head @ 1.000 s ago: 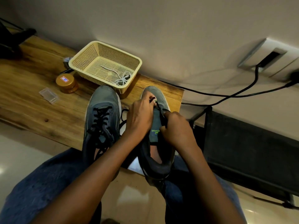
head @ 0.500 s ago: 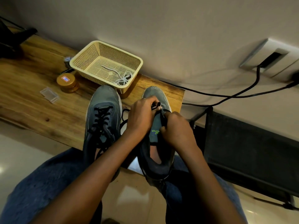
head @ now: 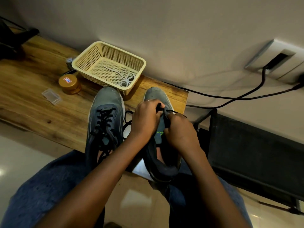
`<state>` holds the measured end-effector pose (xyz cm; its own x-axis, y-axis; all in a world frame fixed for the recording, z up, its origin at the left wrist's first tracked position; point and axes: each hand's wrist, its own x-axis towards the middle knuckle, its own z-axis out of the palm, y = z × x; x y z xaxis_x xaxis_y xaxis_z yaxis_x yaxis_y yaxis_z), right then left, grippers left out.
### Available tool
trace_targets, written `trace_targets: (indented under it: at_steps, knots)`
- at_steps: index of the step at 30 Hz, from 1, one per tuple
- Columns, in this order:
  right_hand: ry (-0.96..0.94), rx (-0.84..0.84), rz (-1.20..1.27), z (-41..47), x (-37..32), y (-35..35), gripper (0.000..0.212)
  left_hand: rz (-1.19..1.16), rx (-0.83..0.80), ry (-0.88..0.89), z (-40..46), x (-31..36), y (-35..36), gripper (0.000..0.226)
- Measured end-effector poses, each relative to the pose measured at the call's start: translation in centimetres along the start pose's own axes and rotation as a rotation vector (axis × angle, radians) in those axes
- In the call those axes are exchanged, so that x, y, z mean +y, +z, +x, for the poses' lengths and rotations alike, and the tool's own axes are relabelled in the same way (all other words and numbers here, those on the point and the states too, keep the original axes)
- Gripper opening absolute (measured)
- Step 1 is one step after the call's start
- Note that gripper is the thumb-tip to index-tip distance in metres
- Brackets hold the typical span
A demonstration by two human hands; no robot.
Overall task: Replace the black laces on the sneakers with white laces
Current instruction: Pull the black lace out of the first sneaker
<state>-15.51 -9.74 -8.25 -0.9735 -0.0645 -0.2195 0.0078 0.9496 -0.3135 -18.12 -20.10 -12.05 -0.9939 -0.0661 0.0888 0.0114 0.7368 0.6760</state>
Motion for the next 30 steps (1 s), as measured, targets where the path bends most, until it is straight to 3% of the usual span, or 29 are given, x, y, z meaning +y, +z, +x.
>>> trace_targets:
  at_steps: [7,13,21,25,30]
  knots:
    - [0.000,-0.013,0.036,-0.1,-0.1,-0.3,0.033,0.163,0.013,0.035,0.3,0.2,-0.2,0.023]
    - [-0.002,0.006,0.031,-0.1,-0.2,-0.6,0.036,-0.076,0.141,-0.103,0.0,0.6,-0.2,0.021]
    - [0.021,-0.021,0.012,-0.1,0.0,-0.5,0.033,-0.023,0.004,-0.052,0.2,0.1,0.2,0.016]
    - [0.017,-0.015,-0.006,-0.1,-0.1,-0.4,0.031,-0.041,0.015,-0.027,0.2,-0.5,0.5,0.023]
    - [0.013,-0.009,-0.034,-0.2,-0.3,-0.3,0.030,-0.086,0.029,-0.020,0.5,-0.8,0.7,0.014]
